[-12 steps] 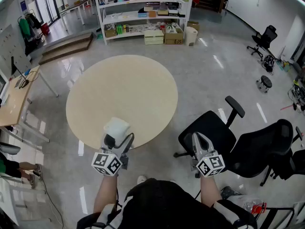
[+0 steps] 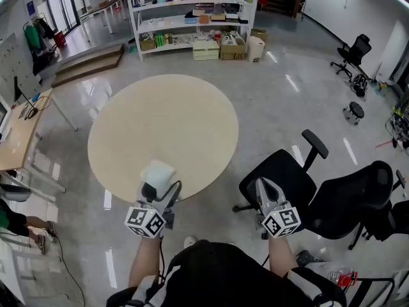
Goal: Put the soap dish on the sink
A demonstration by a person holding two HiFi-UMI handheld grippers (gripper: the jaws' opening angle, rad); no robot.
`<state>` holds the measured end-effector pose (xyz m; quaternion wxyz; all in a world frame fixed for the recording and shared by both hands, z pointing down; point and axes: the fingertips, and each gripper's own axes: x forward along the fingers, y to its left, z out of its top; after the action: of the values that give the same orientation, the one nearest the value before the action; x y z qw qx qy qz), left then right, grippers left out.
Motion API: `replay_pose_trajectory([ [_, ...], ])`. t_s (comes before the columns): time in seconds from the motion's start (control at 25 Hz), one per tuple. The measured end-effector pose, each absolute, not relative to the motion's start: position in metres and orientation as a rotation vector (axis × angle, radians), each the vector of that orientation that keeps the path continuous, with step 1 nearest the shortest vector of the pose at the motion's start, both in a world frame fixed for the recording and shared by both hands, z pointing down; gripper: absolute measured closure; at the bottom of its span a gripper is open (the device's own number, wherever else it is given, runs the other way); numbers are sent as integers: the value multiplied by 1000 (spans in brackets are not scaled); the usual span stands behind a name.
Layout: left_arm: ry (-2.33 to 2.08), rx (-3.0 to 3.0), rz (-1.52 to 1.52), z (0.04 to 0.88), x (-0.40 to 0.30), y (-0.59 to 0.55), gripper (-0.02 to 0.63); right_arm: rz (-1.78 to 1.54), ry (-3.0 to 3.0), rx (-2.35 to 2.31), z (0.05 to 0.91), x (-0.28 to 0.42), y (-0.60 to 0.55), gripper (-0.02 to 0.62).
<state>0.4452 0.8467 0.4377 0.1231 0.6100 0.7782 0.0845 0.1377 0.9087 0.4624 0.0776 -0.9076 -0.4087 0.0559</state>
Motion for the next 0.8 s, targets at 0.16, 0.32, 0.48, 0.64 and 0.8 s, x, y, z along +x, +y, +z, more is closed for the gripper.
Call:
replay_pose_trajectory([
  [0.16, 2267, 1763, 240, 436, 447, 850, 142, 171, -1206, -2731, 457, 144, 911, 589],
  [0.32, 2274, 1762, 221, 433, 456, 851, 141, 219, -1165, -2717, 447, 153, 908, 589],
  [0.48, 2300, 1737, 216, 433, 464, 856, 141, 224, -1245, -2700, 446, 154, 908, 589],
  [0.64, 2359, 1683, 215, 430, 470, 858, 142, 265, -1326, -2659, 443, 164, 904, 589],
  [0.8, 2423, 1621, 220, 433, 472, 861, 141, 277, -1333, -2649, 450, 181, 892, 589],
])
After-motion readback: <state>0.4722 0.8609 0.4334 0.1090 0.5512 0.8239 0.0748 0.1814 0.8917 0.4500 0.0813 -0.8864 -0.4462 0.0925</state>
